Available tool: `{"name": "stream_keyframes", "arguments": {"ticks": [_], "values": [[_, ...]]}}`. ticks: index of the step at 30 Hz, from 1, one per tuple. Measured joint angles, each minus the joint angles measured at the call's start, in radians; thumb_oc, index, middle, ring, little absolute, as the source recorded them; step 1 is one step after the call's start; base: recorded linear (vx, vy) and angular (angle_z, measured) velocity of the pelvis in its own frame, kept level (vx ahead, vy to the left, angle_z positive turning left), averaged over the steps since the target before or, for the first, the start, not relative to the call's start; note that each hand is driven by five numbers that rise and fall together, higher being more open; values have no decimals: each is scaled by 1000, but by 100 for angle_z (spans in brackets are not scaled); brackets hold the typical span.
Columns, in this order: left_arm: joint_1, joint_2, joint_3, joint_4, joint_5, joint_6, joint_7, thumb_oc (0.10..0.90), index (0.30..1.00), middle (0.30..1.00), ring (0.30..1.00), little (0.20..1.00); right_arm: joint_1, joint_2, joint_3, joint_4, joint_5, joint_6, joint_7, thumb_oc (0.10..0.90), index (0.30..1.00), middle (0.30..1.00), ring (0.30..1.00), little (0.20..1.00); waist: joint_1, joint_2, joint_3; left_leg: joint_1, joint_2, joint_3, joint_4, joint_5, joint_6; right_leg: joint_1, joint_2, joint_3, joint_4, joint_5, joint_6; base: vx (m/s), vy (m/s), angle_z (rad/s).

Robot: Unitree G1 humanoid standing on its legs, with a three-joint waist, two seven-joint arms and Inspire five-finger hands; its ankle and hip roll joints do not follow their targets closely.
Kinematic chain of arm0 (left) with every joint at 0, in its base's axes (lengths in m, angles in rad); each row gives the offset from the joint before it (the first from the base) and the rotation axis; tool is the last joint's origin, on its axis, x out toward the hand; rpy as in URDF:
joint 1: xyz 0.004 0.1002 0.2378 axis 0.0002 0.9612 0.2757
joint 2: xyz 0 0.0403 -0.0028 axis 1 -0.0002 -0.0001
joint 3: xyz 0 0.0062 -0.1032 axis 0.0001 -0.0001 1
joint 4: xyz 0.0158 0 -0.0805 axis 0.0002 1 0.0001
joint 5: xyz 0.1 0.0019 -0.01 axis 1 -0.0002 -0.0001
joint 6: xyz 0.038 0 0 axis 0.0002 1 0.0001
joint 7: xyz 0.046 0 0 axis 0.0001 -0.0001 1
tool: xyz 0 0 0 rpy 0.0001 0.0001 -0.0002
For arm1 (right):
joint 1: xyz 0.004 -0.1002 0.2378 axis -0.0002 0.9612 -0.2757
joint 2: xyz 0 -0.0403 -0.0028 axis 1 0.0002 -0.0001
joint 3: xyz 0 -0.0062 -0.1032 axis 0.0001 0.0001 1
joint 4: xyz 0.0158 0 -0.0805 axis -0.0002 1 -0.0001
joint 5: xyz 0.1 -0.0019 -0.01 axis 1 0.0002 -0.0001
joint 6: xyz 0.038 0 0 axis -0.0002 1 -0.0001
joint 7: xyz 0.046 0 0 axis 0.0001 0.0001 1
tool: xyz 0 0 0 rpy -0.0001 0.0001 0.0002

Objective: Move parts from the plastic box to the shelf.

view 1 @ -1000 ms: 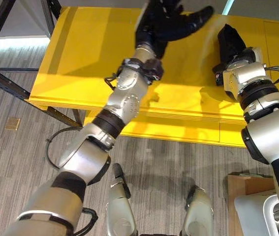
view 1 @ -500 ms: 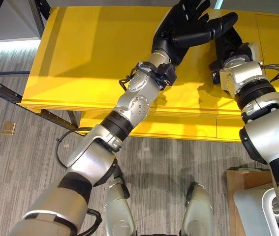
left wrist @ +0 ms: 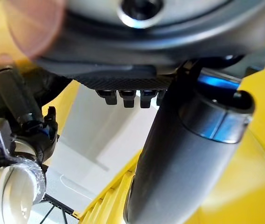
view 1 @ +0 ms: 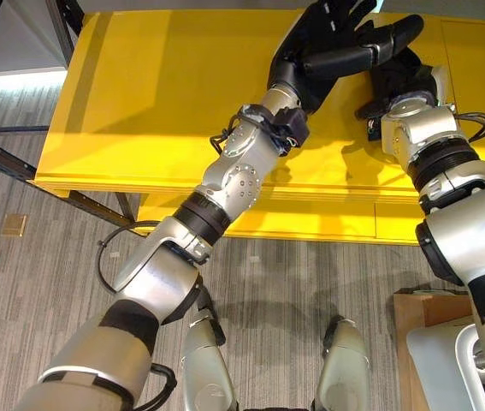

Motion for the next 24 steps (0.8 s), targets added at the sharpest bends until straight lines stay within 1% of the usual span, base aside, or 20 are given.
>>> {"name": "stream_keyframes", "arguments": {"ticks": [4,8,10,11,17,20,24], "values": [[0,0,0,-9,0,2,0,900,1000,1000,1000,1000,0,5,-13,-9,27,-57,1,900,1000,1000,1000,1000,1,0,0,3,0,1,5,-2,-1,0,-1,5,6,0,0,0,0,0],[4,-1,0,-21,0,3,0,900,1000,1000,1000,1000,0,14,-37,-11,27,-102,1,900,1000,1000,1000,1000,0,0,0,6,0,2,4,-5,-5,0,0,9,8,0,0,0,0,0],[11,-1,0,-28,0,1,0,900,1000,1000,1000,1000,3,16,-37,-21,25,-142,-4,900,1000,1000,1000,1000,0,0,0,6,0,4,3,-5,-5,-3,0,13,9,0,0,0,0,0],[12,-1,0,-28,0,0,0,900,1000,1000,1000,1000,6,15,-38,-34,25,-149,-9,900,1000,1000,1000,1000,0,0,0,6,0,5,2,-5,-5,-5,1,15,9,0,0,0,0,0],[18,-1,31,-37,-1,0,1,900,1000,1000,1000,1000,10,28,-40,-100,-33,-248,-67,900,1000,1000,1000,1000,0,0,0,9,0,10,2,-4,-5,-10,0,21,13,0,0,4,-4,-2],[19,0,34,-37,-1,0,3,900,1000,1000,1000,1000,10,27,-46,-127,-37,-288,-84,900,1000,1000,1000,1000,1,1,0,11,0,10,1,-4,-4,-6,0,19,12,0,0,0,0,0],[22,1,41,-39,-32,-21,21,900,1000,1000,1000,1000,19,35,-62,-161,-63,-342,-125,900,1000,1000,1000,1000,1,1,0,25,-1,12,0,-4,-3,8,0,18,8,0,0,0,0,0]]}}
